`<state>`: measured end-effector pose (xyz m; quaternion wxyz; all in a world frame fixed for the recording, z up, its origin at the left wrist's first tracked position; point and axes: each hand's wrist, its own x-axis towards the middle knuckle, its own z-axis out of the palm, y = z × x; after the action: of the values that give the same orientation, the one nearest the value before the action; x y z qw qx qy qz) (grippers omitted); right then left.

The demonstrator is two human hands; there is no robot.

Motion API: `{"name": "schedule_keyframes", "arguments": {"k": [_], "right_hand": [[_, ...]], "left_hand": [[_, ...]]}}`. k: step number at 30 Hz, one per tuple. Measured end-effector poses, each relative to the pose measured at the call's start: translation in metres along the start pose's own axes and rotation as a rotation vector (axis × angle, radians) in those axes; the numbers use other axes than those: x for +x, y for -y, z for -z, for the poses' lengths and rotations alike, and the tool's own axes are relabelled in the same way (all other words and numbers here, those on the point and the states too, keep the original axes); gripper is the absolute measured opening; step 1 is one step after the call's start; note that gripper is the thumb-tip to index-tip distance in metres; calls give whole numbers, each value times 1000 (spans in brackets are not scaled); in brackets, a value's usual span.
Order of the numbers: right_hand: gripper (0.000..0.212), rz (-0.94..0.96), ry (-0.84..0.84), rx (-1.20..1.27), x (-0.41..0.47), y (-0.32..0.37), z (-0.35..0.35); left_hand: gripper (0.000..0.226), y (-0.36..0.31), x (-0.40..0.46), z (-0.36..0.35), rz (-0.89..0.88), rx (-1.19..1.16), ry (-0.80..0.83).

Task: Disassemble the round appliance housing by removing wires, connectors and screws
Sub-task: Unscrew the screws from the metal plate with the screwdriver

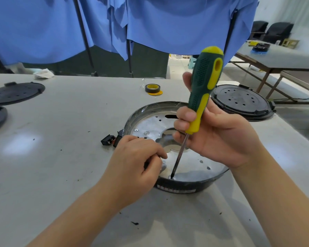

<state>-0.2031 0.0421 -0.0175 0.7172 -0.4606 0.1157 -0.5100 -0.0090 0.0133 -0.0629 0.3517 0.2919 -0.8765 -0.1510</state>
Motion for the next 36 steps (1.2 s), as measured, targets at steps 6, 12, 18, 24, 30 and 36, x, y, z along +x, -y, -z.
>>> {"name": "schedule_keyframes", "arguments": {"k": [6,12,18,24,30,36], "right_hand": [[39,-34,-66,0,10,-5,-13],[30,-88,-163,-226,19,-4,-36],[40,103,-497,-572,22,-17,-49],[40,-47,-302,-418,20,-1,-36],[40,-239,148,-264,36,4,-19],[38,-289,189,-316,38,8,-18]], "left_hand": [[31,1,0,0,-5,10,-1],[32,2,0,-1,-17,20,-2],[41,2,1,-2,8,-3,51],[45,-2,1,-3,17,3,46],[46,-3,2,-3,39,4,54],[30,-2,3,-1,64,1,83]]}}
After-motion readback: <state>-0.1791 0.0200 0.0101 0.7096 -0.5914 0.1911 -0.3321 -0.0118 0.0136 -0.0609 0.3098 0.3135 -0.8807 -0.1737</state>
